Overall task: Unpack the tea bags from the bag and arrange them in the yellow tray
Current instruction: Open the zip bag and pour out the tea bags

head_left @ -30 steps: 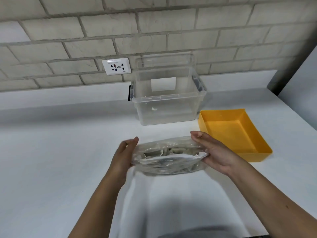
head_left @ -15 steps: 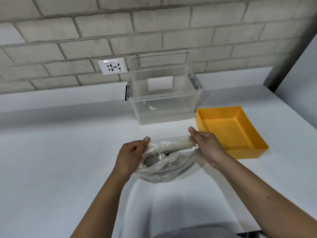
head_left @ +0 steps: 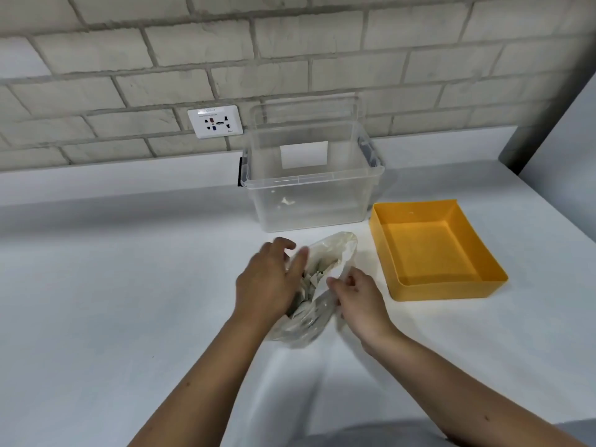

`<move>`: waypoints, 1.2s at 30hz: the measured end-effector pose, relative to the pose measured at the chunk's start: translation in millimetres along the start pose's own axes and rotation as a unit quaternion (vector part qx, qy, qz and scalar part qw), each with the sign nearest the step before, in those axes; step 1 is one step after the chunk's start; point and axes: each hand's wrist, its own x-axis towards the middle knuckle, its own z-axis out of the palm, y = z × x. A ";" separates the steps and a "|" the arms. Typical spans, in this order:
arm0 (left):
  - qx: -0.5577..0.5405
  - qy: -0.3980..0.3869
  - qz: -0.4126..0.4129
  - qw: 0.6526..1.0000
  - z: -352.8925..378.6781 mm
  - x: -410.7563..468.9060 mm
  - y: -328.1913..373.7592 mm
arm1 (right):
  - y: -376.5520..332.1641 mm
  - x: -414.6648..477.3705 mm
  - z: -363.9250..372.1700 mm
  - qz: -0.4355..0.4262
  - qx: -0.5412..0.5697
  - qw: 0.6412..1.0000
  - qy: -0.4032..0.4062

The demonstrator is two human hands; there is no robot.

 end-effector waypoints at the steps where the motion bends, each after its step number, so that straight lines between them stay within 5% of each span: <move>1: 0.068 -0.029 0.014 0.997 6.8 1.9 3.2 | -2.3 -1.6 1.8 0.004 0.002 1.000 -0.007; 4: 0.076 -0.061 0.010 0.995 24.3 6.8 4.0 | -6.4 -3.7 0.2 0.039 0.071 0.996 -0.022; 7: -0.198 -0.078 -0.084 0.973 27.6 6.9 3.2 | -13.6 -2.6 -9.1 0.062 0.113 0.992 -0.009; 10: -0.401 -0.116 -0.212 0.884 24.4 3.6 6.6 | -18.2 5.9 -16.2 0.136 0.228 0.964 -0.028; 14: -0.642 -0.155 -0.356 0.661 18.7 12.5 -6.7 | -28.3 14.7 -26.3 0.275 0.411 0.865 -0.086; 16: -0.683 -0.164 -0.363 0.612 18.7 15.9 -21.2 | -22.5 24.5 -33.4 0.283 0.444 0.841 -0.127; 18: -0.693 -0.178 -0.361 0.598 18.0 15.4 -38.2 | -16.6 31.7 -41.1 0.278 0.448 0.836 -0.151; 20: -0.653 -0.202 -0.354 0.639 12.3 10.5 -52.5 | -15.8 31.9 -45.3 0.282 0.432 0.841 -0.165; 23: -0.403 -0.196 -0.297 0.843 2.7 0.8 -63.5 | -21.7 28.2 -45.0 0.282 0.377 0.863 -0.182; 25: -0.306 -0.134 -0.223 0.916 -2.8 3.5 -63.2 | -26.5 27.0 -40.1 0.281 0.322 0.884 -0.191; 28: -0.248 -0.086 -0.042 0.964 -11.5 12.3 -41.6 | -27.0 33.6 -30.9 0.269 0.262 0.904 -0.206; 31: -0.006 -0.150 0.167 0.974 -1.9 22.1 -21.1 | -32.5 37.0 -24.0 0.235 0.227 0.922 -0.208; 33: 0.091 -0.158 0.203 0.962 6.3 27.1 -21.5 | -41.1 26.9 -24.7 0.216 0.221 0.932 -0.191; 36: 0.030 -0.145 0.167 0.975 12.6 32.5 -31.6 | -46.3 2.4 -26.6 0.112 0.059 0.976 -0.179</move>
